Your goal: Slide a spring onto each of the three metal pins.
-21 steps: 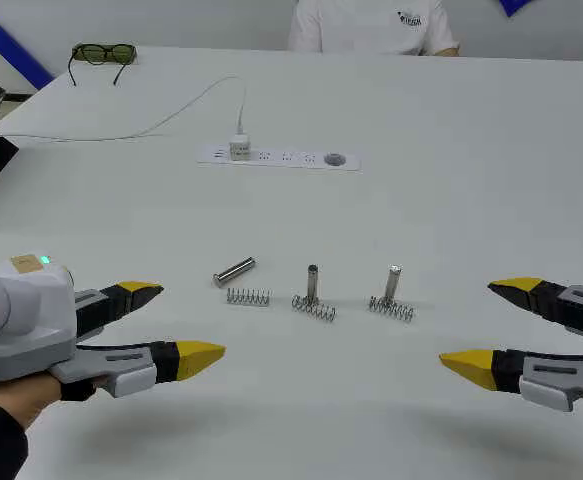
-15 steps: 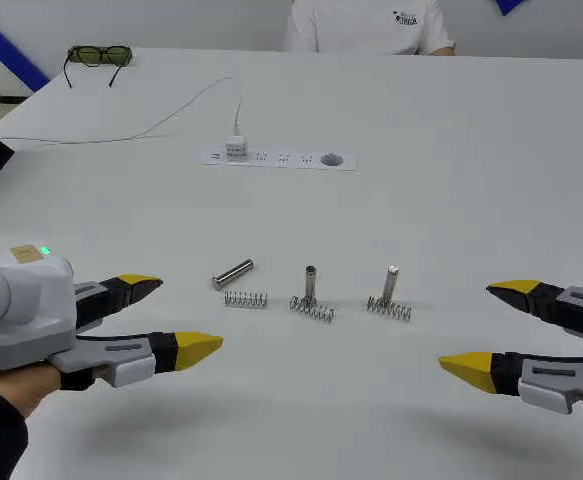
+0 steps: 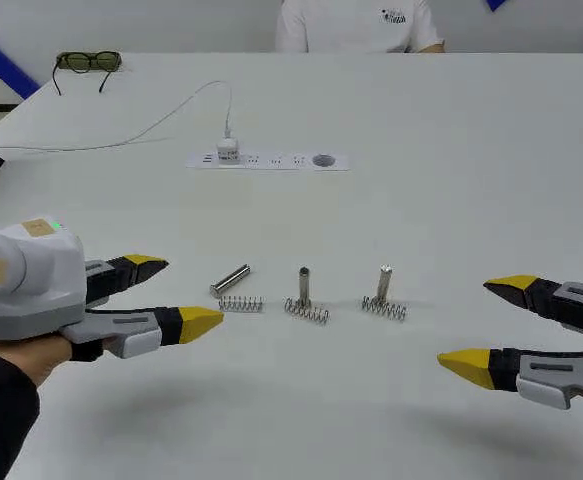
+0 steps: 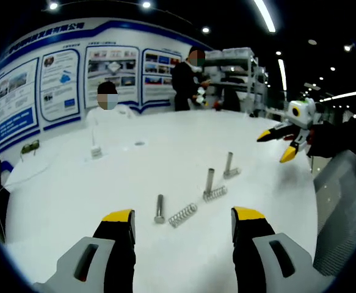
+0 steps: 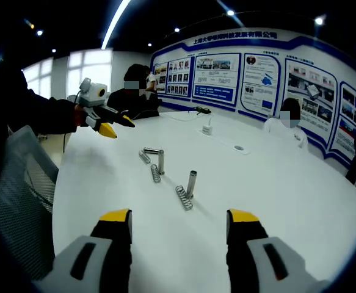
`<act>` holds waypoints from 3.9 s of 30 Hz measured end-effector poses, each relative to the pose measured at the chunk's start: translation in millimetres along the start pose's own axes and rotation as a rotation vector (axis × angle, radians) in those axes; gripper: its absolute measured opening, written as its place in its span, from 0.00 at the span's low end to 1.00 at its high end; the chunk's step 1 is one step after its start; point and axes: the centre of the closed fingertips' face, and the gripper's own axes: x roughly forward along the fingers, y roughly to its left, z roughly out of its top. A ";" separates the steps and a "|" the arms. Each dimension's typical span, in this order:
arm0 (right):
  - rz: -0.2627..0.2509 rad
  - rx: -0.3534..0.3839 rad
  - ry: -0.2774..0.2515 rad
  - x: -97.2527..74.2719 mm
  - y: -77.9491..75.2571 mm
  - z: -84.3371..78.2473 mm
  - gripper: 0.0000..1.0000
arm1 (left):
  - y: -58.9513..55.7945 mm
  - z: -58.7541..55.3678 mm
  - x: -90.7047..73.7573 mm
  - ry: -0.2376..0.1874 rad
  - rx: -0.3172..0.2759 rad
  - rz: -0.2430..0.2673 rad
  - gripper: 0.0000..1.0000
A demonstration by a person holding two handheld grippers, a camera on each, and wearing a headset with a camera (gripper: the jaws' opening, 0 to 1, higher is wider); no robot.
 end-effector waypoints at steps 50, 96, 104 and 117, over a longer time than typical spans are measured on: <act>0.006 0.016 0.028 0.4 0.2 -14.6 0.62 | 40.8 -10.8 93.5 0.375 0.141 0.014 0.23; 0.003 0.022 0.037 0.0 0.0 -19.2 0.61 | 43.4 -36.0 109.8 0.693 0.130 0.005 0.09; 0.003 0.018 0.039 0.2 -0.5 -19.1 0.61 | 43.5 -36.7 109.6 0.698 0.122 0.016 0.08; 0.003 0.012 0.044 1.3 0.4 -17.7 0.60 | 40.8 -23.3 102.6 0.634 0.056 0.039 0.07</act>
